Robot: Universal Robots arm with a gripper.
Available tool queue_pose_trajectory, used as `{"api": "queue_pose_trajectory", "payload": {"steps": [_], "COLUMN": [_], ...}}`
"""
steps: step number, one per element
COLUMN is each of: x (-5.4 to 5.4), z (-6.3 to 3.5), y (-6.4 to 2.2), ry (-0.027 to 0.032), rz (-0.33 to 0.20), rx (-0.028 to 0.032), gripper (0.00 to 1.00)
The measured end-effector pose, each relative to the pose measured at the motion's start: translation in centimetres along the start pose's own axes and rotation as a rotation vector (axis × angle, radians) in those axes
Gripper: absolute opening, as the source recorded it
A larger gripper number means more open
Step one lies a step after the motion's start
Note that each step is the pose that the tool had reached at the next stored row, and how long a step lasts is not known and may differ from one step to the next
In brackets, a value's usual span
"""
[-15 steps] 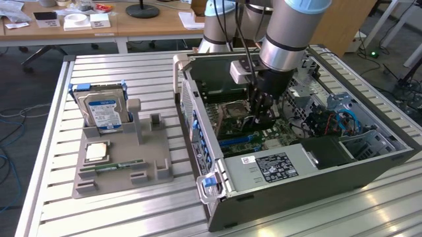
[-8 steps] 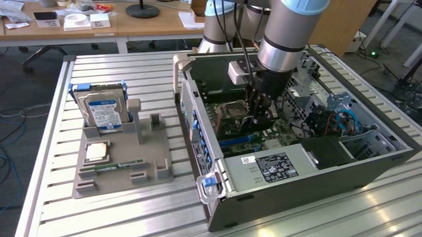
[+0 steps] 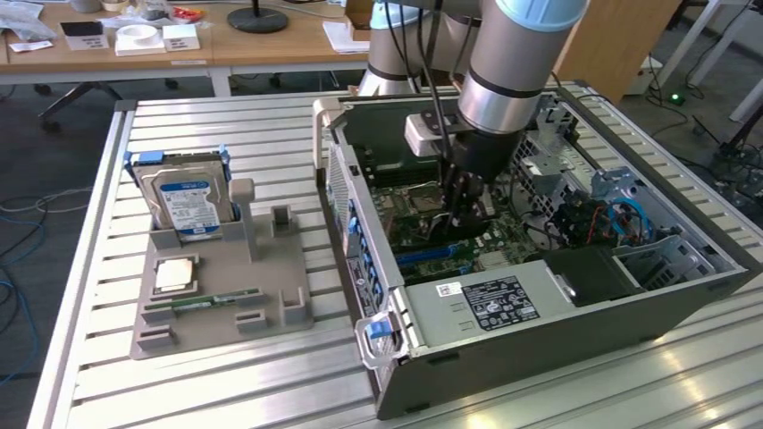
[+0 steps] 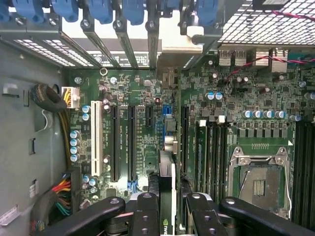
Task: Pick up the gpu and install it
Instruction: 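Insert the gpu into the slot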
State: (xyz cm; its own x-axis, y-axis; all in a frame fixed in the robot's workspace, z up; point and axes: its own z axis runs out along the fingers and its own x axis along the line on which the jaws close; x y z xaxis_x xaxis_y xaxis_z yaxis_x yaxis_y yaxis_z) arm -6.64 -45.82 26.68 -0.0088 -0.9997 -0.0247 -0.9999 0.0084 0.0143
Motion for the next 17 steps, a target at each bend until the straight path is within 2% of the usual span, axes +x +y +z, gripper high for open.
{"api": "queue_pose_trajectory", "payload": {"steps": [11, 17], "x": [0.03, 0.02], "z": [0.75, 0.87], "y": [0.50, 0.77], "ry": [0.0002, -0.0004], "rz": [-0.001, -0.002], "rx": [0.0050, 0.0112], "gripper": [0.26, 0.26]}}
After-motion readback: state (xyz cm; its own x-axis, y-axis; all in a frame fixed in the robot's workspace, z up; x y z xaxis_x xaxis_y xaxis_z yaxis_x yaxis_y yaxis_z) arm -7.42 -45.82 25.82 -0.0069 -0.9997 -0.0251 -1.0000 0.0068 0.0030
